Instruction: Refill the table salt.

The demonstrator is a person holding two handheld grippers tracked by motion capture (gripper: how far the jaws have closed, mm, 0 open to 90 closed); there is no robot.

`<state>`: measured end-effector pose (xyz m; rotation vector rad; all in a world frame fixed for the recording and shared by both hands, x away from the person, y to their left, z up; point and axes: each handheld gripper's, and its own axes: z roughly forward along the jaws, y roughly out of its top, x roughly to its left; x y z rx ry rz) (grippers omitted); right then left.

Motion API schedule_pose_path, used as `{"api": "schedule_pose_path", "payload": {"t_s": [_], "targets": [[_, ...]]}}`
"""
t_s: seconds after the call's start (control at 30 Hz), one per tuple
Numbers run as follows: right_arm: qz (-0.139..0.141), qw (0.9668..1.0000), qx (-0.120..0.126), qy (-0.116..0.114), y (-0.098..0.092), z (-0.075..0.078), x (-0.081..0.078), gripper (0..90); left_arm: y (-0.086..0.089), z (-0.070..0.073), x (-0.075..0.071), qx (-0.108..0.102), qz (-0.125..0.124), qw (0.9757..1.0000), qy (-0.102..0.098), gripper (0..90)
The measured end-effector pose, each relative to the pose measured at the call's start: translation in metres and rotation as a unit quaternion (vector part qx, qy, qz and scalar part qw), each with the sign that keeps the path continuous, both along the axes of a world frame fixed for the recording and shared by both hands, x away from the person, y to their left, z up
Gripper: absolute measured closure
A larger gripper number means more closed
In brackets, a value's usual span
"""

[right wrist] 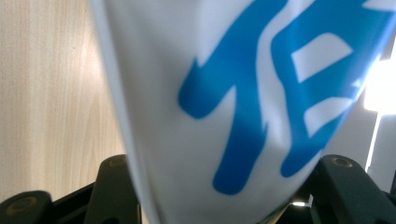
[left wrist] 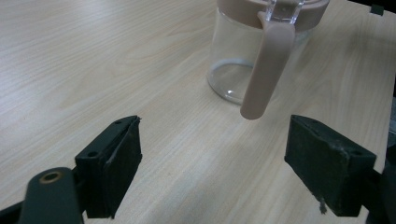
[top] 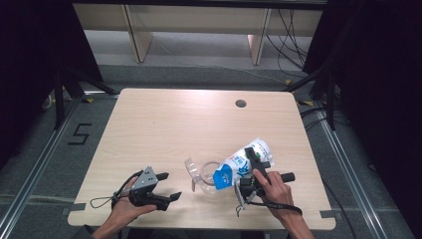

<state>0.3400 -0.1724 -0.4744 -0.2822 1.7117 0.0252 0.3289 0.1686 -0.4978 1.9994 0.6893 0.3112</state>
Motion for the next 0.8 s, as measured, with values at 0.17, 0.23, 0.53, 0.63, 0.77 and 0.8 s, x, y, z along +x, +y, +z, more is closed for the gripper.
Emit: {"api": "schedule_pose_path", "payload": {"t_s": [0.17,0.23,0.53,0.63,0.77,0.8], "targets": [[-0.002,1.0000,0.002,0.003,0.0006,-0.0017,0.0002,46.6,-0.0002,-0.0001,-0.0001,-0.002,0.001,1.0000,0.000,17.9],[-0.012,0.9997,0.020,0.008,-0.0003,-0.0048,-0.0005,46.7,-0.0003,-0.0002,-0.0003,-0.002,0.002,1.0000,0.001,17.9],[-0.001,0.9999,-0.007,-0.009,0.0008,-0.0013,0.0007,46.9,-0.0020,-0.0008,-0.0012,-0.014,0.003,0.9999,0.005,17.9],[-0.005,0.9998,0.019,-0.006,-0.0007,-0.0058,0.0004,46.8,-0.0024,-0.0010,-0.0014,-0.017,0.006,0.9998,0.005,17.9],[0.001,0.9999,0.008,-0.011,-0.0001,-0.0037,0.0008,46.9,-0.0021,-0.0008,-0.0013,-0.014,0.005,0.9999,0.005,17.9],[0.000,0.9999,0.010,-0.011,-0.0002,-0.0039,0.0008,46.8,-0.0021,-0.0008,-0.0012,-0.014,0.004,0.9999,0.004,17.9]]}}
